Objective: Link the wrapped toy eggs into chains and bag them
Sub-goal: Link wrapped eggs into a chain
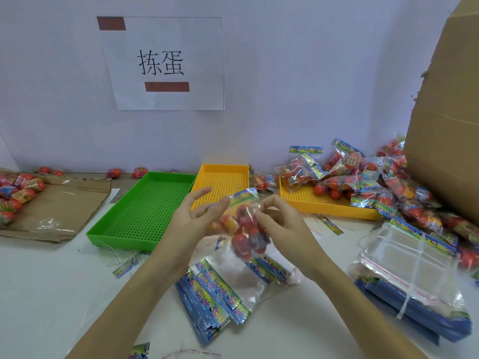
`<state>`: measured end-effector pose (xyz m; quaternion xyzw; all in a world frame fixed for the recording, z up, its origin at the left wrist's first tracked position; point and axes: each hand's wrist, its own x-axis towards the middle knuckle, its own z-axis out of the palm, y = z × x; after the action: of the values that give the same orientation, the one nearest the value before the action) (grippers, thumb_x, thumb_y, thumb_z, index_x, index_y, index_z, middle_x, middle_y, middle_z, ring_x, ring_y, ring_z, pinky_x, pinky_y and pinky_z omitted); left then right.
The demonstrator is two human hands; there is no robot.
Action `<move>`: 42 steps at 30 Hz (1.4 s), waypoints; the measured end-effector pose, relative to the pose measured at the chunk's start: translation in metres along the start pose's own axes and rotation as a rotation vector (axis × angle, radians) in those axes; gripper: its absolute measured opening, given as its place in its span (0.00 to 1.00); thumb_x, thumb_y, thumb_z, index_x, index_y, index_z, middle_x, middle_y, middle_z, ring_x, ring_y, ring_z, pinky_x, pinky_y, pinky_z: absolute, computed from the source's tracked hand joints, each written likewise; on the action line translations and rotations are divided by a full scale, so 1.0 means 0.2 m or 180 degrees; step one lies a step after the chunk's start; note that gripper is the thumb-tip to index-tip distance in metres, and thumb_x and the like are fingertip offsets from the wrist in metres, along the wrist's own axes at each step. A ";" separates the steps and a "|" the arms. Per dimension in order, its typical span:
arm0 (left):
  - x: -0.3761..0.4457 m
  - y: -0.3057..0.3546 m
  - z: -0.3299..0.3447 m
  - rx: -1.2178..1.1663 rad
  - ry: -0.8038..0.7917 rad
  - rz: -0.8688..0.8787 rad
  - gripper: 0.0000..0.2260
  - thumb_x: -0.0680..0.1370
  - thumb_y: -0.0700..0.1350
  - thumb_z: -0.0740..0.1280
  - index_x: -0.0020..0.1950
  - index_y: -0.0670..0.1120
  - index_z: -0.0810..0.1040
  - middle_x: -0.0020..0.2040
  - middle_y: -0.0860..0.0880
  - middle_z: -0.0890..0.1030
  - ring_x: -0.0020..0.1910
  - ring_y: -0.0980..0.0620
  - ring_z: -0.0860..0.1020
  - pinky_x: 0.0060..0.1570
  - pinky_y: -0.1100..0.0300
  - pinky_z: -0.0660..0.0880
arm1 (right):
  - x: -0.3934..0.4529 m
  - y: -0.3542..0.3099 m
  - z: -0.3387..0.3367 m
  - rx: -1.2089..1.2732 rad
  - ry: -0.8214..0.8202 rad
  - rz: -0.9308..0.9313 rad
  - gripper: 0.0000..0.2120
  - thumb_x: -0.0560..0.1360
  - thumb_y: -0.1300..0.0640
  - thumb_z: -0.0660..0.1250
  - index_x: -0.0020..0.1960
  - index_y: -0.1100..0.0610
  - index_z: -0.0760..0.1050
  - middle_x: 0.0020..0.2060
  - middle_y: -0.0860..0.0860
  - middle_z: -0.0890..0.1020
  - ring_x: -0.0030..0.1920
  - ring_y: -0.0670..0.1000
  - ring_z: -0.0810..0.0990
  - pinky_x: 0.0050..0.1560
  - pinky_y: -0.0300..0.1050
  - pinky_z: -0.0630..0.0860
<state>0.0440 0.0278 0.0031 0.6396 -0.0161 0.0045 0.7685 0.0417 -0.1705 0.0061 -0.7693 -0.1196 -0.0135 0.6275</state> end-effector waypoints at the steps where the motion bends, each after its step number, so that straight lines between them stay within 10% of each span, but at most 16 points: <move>1: 0.00 0.00 -0.01 0.0251 -0.0198 -0.0120 0.30 0.70 0.54 0.82 0.69 0.50 0.77 0.54 0.44 0.87 0.49 0.45 0.87 0.54 0.50 0.83 | 0.00 -0.01 -0.01 -0.0150 -0.0299 -0.0016 0.04 0.84 0.58 0.63 0.51 0.57 0.72 0.42 0.58 0.84 0.43 0.52 0.84 0.41 0.47 0.82; 4: -0.01 -0.01 -0.03 0.0378 -0.0608 -0.0374 0.21 0.71 0.52 0.81 0.59 0.43 0.86 0.51 0.41 0.88 0.46 0.45 0.86 0.48 0.55 0.84 | -0.01 -0.01 -0.01 -0.0286 -0.0554 0.0004 0.07 0.85 0.52 0.62 0.54 0.55 0.75 0.45 0.56 0.86 0.47 0.58 0.86 0.46 0.57 0.84; 9: 0.02 -0.02 -0.03 -0.0318 0.0084 -0.0201 0.16 0.67 0.49 0.81 0.49 0.40 0.89 0.51 0.40 0.88 0.44 0.47 0.84 0.40 0.57 0.84 | 0.03 -0.03 -0.01 0.1063 -0.0067 0.0728 0.30 0.74 0.32 0.59 0.52 0.56 0.86 0.45 0.55 0.88 0.44 0.53 0.87 0.43 0.42 0.83; 16: 0.02 -0.01 -0.04 -0.0571 0.0200 -0.0246 0.17 0.65 0.49 0.82 0.50 0.45 0.86 0.52 0.42 0.88 0.43 0.49 0.86 0.48 0.51 0.86 | 0.01 0.00 -0.04 0.0758 0.0299 0.0159 0.16 0.70 0.46 0.75 0.51 0.57 0.86 0.46 0.54 0.88 0.48 0.55 0.88 0.47 0.41 0.84; 26: 0.00 -0.04 0.03 -0.0790 0.0727 0.0398 0.04 0.74 0.49 0.75 0.44 0.49 0.86 0.48 0.44 0.88 0.42 0.51 0.85 0.41 0.57 0.84 | 0.02 0.00 -0.03 0.1614 0.0204 0.0649 0.14 0.74 0.55 0.74 0.55 0.64 0.84 0.52 0.60 0.87 0.51 0.56 0.87 0.51 0.46 0.84; 42: -0.01 -0.06 0.03 -0.0165 0.0662 0.0626 0.13 0.74 0.53 0.75 0.53 0.46 0.87 0.48 0.43 0.88 0.46 0.47 0.85 0.43 0.59 0.80 | 0.03 -0.02 -0.08 0.2355 -0.0053 0.1275 0.16 0.74 0.58 0.73 0.59 0.63 0.82 0.56 0.60 0.86 0.54 0.55 0.85 0.56 0.49 0.84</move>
<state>0.0431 0.0192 -0.0075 0.6109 0.0009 0.1457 0.7782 0.0486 -0.1847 0.0139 -0.5003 0.0305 0.1588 0.8506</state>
